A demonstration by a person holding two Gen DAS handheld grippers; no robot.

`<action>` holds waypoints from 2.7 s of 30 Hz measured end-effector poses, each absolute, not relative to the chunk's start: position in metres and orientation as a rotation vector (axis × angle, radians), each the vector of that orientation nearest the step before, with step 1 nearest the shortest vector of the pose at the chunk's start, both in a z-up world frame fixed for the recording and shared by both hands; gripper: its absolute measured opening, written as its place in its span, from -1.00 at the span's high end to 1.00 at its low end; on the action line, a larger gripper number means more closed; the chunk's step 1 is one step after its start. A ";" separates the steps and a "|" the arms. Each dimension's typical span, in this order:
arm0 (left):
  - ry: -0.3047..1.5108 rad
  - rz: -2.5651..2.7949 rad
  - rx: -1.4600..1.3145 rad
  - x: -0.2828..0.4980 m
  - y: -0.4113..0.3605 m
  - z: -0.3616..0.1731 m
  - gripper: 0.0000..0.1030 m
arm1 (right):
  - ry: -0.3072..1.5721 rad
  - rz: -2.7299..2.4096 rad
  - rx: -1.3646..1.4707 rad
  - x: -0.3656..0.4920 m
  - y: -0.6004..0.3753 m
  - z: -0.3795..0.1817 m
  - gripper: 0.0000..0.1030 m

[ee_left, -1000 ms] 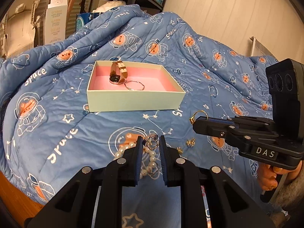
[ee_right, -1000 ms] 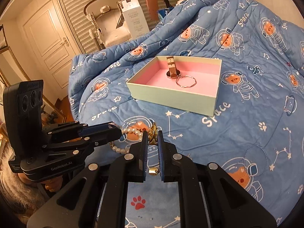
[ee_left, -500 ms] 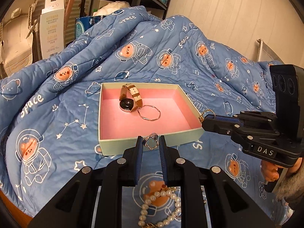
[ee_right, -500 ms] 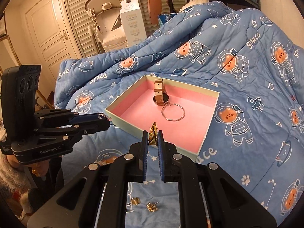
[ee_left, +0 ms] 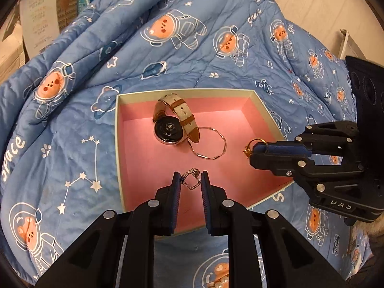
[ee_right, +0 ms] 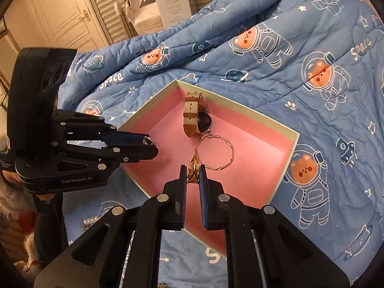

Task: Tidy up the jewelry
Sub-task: 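Lower both held pieces into the box and open both grippers, then withdraw both grippers from the box toward the pearl bracelet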

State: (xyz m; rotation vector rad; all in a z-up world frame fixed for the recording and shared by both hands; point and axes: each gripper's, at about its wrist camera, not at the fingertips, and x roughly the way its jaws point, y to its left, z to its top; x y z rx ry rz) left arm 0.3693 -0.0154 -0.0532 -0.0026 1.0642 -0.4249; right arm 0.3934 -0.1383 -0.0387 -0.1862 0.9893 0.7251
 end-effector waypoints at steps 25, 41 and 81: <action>1.168 -0.475 0.161 0.393 -0.042 -0.081 0.68 | 1.138 0.663 -0.322 0.442 -0.111 -0.081 0.80; 1.030 -0.488 0.226 0.369 -0.035 -0.040 -0.10 | 1.056 0.665 -0.272 0.431 -0.115 -0.064 0.20; 0.854 -0.242 -0.171 0.175 0.023 -0.081 -0.62 | 0.902 0.506 -0.019 0.228 -0.194 -0.073 -0.10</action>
